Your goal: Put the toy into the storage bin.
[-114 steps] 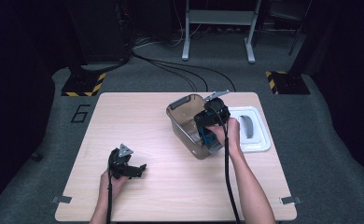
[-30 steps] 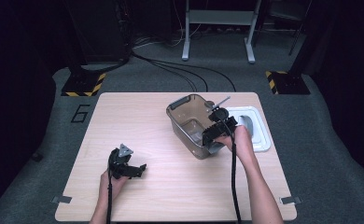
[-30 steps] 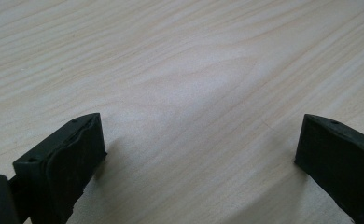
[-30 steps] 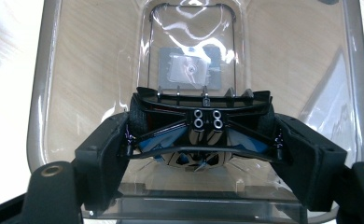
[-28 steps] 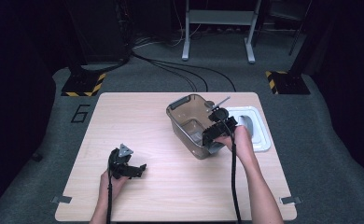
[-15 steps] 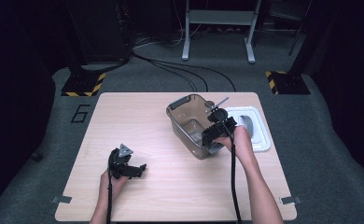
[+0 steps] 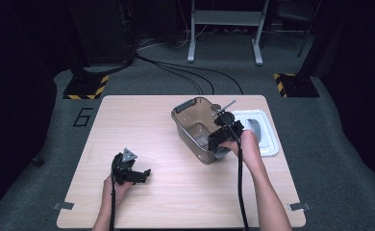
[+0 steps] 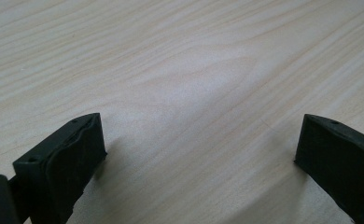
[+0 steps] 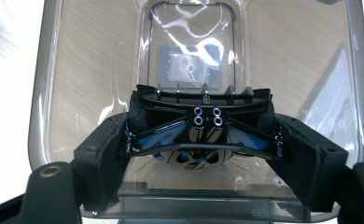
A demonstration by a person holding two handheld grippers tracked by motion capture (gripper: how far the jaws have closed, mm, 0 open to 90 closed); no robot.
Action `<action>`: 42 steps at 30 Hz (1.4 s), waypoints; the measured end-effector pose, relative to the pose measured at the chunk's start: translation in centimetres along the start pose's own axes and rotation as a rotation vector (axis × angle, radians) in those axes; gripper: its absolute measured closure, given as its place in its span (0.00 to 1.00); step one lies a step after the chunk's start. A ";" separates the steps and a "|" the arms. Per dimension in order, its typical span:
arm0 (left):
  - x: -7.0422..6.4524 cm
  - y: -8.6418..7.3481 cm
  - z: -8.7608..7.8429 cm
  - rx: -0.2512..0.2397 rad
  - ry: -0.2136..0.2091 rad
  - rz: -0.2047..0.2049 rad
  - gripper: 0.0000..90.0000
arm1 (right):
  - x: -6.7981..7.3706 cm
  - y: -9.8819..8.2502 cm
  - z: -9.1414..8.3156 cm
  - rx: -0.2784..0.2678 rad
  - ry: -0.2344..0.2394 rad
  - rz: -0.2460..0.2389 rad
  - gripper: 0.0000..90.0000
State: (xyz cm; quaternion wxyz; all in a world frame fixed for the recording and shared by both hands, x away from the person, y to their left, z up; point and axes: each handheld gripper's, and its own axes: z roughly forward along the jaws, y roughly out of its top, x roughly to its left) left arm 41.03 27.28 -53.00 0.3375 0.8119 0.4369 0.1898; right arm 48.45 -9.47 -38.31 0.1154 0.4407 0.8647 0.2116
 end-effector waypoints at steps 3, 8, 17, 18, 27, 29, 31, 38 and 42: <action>0.0 0.0 0.0 0.003 -0.001 0.000 0.01 | 0.0 0.0 0.0 0.003 0.002 0.002 0.24; 0.0 0.0 0.0 0.003 -0.001 0.000 0.02 | -0.1 -0.2 -0.2 -0.002 0.009 0.003 0.20; 0.0 0.0 0.0 -0.001 0.000 0.000 0.01 | -0.1 -0.5 -0.9 -0.023 0.023 0.007 0.08; 0.0 0.0 0.0 0.000 0.000 0.000 0.01 | -0.1 -0.6 -1.0 -0.030 0.024 0.007 0.07; 0.0 0.0 0.0 0.000 0.000 0.000 0.01 | -0.9 -1.8 -2.9 -0.070 0.021 0.017 0.00; 0.0 0.0 0.0 0.000 0.000 -0.001 0.01 | -1.4 -2.2 -3.4 -0.082 0.022 0.027 0.00; 0.0 0.0 0.0 0.000 -0.001 0.000 0.01 | -2.1 -2.7 -3.9 -0.095 0.022 0.043 0.00; 0.0 0.0 0.0 0.000 -0.002 0.000 0.01 | -4.7 -4.6 -5.1 -0.128 -0.004 0.118 0.00; 0.0 0.0 0.0 -0.001 -0.002 0.000 0.02 | -6.3 -5.8 -5.3 -0.142 -0.032 0.160 0.00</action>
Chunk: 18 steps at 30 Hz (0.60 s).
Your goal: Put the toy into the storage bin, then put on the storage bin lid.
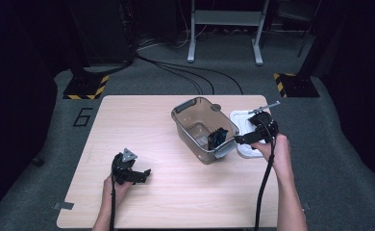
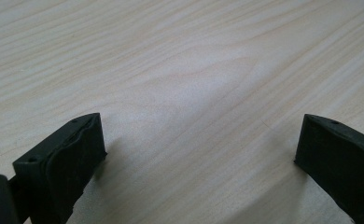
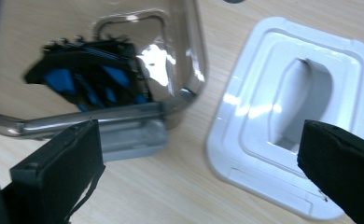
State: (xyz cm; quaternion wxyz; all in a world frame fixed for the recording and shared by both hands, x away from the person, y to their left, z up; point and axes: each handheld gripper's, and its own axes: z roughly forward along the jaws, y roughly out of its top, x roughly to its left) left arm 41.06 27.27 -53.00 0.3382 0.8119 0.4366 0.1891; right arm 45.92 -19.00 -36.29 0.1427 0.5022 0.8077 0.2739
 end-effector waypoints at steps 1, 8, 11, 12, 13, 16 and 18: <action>0.0 0.0 0.0 0.000 0.000 0.000 0.01 | -0.4 -0.2 0.1 -0.005 -0.002 0.010 0.00; 0.0 0.0 0.0 -0.001 0.001 -0.001 0.02 | -2.8 -1.4 1.4 -0.007 -0.033 0.070 0.00; 0.0 0.0 0.0 0.000 0.000 0.001 0.01 | -3.4 -1.8 2.1 -0.010 -0.040 0.090 0.00; 0.0 0.0 0.0 0.000 0.000 0.000 0.01 | -3.7 -2.0 2.4 -0.009 -0.042 0.097 0.00; 0.0 0.0 0.0 0.000 0.000 0.001 0.01 | -3.9 -2.1 2.7 -0.008 -0.050 0.103 0.00; 0.0 0.0 0.0 0.000 0.000 0.000 0.01 | -4.5 -2.5 3.5 -0.011 -0.070 0.119 0.00; 0.0 0.0 0.0 0.000 0.001 0.000 0.01 | -4.8 -2.6 4.2 -0.018 -0.072 0.121 0.00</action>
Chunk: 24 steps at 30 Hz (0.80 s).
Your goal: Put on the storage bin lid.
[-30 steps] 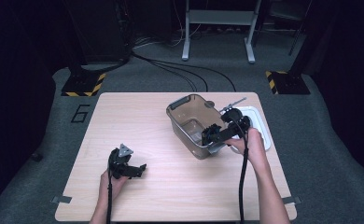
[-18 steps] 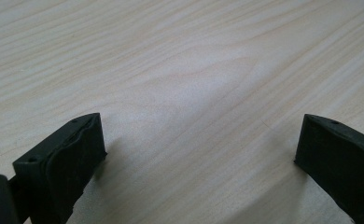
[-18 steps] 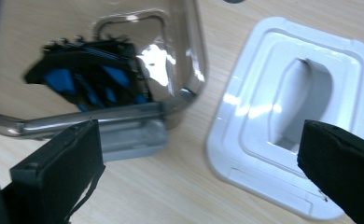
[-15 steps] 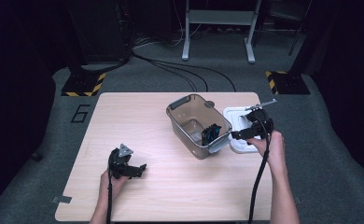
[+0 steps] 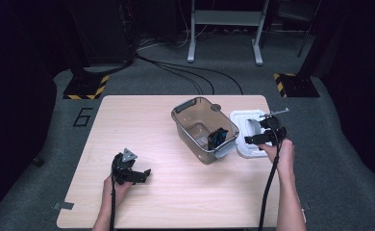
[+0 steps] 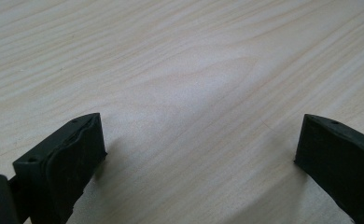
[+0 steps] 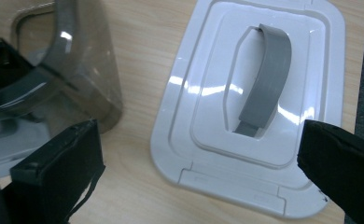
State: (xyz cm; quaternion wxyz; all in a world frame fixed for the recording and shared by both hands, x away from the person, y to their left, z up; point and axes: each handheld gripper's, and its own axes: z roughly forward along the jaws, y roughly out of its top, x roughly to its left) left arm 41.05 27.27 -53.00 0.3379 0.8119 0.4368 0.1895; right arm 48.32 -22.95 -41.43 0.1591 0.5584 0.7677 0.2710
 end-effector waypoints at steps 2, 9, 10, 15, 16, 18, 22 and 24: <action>0.0 0.0 0.0 0.000 0.000 0.000 0.01 | -0.3 -0.1 0.5 -0.009 -0.008 0.012 0.00; 0.0 0.0 0.0 0.000 -0.001 0.000 0.01 | -1.4 0.0 3.1 -0.008 -0.018 0.059 0.00; 0.0 0.0 0.0 0.000 -0.002 -0.001 0.01 | -1.6 0.1 3.5 -0.006 -0.023 0.062 0.00; 0.0 0.0 0.0 0.000 -0.001 0.001 0.01 | -2.5 0.1 5.0 -0.029 -0.067 0.098 0.12; 0.0 0.0 0.0 0.000 -0.001 0.001 0.01 | -2.9 -0.1 5.5 -0.052 -0.078 0.112 0.20; 0.0 0.0 0.0 -0.001 -0.001 0.000 0.01 | -3.6 -0.3 6.2 -0.085 -0.082 0.139 0.34; 0.0 0.0 0.0 0.000 -0.003 -0.003 0.01 | -4.6 -0.7 7.4 -0.121 -0.085 0.181 0.45; 0.0 0.0 0.1 -0.008 0.001 -0.005 0.01 | -4.7 -0.7 7.8 -0.133 -0.101 0.183 0.50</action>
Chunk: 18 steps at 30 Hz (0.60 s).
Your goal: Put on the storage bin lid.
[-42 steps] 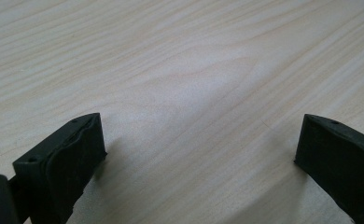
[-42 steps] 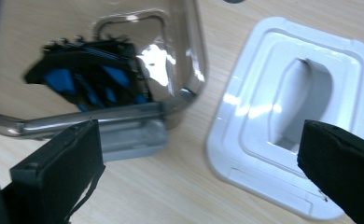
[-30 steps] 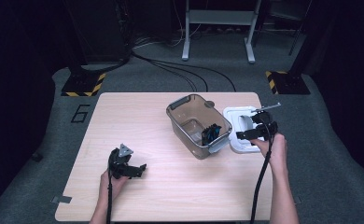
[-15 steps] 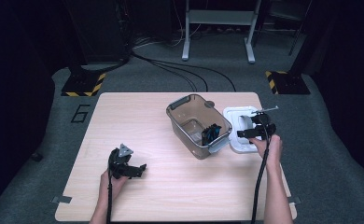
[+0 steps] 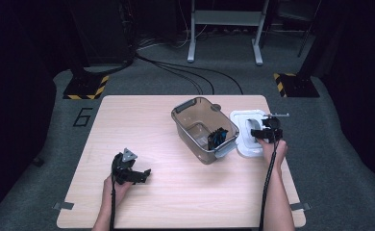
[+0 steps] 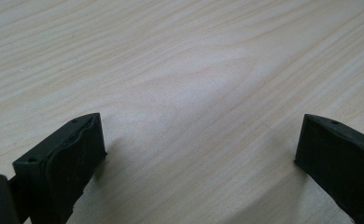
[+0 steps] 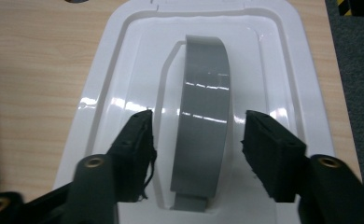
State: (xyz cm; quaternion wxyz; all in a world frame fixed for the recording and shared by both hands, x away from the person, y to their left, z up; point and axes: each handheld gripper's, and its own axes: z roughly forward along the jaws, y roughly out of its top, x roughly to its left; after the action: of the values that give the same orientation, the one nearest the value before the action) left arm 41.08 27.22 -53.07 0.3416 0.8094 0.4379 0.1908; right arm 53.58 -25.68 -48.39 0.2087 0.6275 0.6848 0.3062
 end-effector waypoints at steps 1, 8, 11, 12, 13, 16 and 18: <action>0.0 0.0 0.0 0.000 0.000 0.000 0.01 | 0.0 0.0 0.2 -0.006 -0.006 0.005 0.51; 0.0 0.0 0.0 -0.001 0.000 0.000 0.01 | 0.3 0.1 0.7 -0.008 -0.045 -0.002 0.72; 0.0 0.0 0.0 -0.001 0.000 0.000 0.02 | 0.2 -0.1 0.2 0.011 -0.041 0.022 0.74; 0.0 0.0 0.0 0.000 0.000 0.001 0.02 | 0.2 -0.2 -0.1 0.022 -0.038 0.033 0.74; 0.0 0.0 0.0 -0.001 0.000 0.000 0.01 | 0.1 -0.6 -0.4 0.019 -0.026 0.046 0.74; 0.0 0.0 -0.1 0.008 -0.002 0.004 0.01 | 0.1 -1.6 -1.3 0.029 -0.025 0.052 0.74; 0.0 0.0 -0.1 0.009 -0.003 0.006 0.01 | 0.1 -2.2 -2.0 0.038 -0.021 0.037 0.74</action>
State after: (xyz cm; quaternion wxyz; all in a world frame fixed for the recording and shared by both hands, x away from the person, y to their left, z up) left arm 41.07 27.27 -53.00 0.3380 0.8124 0.4360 0.1887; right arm 50.65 -25.97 -48.43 0.1981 0.6469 0.6767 0.2903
